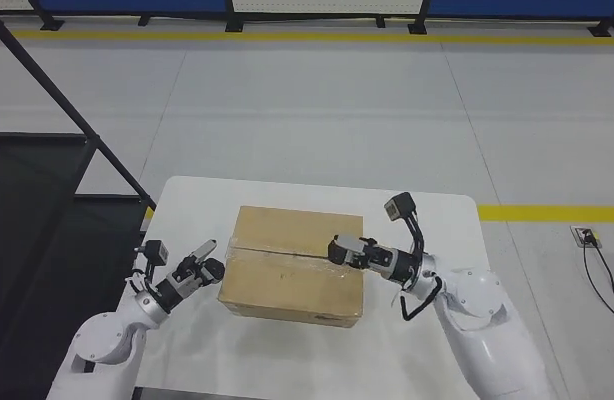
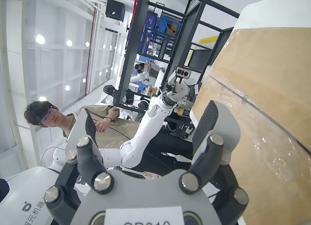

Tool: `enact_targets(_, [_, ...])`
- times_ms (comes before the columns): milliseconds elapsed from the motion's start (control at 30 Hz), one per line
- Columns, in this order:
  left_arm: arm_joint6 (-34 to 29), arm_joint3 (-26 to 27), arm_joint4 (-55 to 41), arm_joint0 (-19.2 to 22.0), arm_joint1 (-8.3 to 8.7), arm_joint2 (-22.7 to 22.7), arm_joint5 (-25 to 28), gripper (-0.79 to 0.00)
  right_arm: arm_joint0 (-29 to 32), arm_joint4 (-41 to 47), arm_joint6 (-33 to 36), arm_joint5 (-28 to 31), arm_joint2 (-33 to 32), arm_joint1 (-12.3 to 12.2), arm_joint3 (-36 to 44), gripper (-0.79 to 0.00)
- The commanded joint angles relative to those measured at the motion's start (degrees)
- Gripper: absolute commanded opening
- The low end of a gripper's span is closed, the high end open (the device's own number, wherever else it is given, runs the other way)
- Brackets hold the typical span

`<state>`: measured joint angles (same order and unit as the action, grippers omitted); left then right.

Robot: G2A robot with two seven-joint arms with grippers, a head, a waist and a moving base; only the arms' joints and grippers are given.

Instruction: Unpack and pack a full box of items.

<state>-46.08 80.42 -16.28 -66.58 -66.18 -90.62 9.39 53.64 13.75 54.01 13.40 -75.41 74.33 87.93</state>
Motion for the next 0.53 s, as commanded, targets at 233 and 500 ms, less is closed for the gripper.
enact_targets(233, [2.6,-0.62,-0.18,1.3,-0.01,1.38,-0.08,0.0,8.17,1.14,-1.69,2.49,-10.27,-1.9,5.49,0.0])
enact_targets(500, [14.33,-1.9,-6.59,0.9,-0.34,-2.27,0.02,-0.001,8.17,1.15,-1.69,2.48,-10.26,-1.89,5.49,0.0])
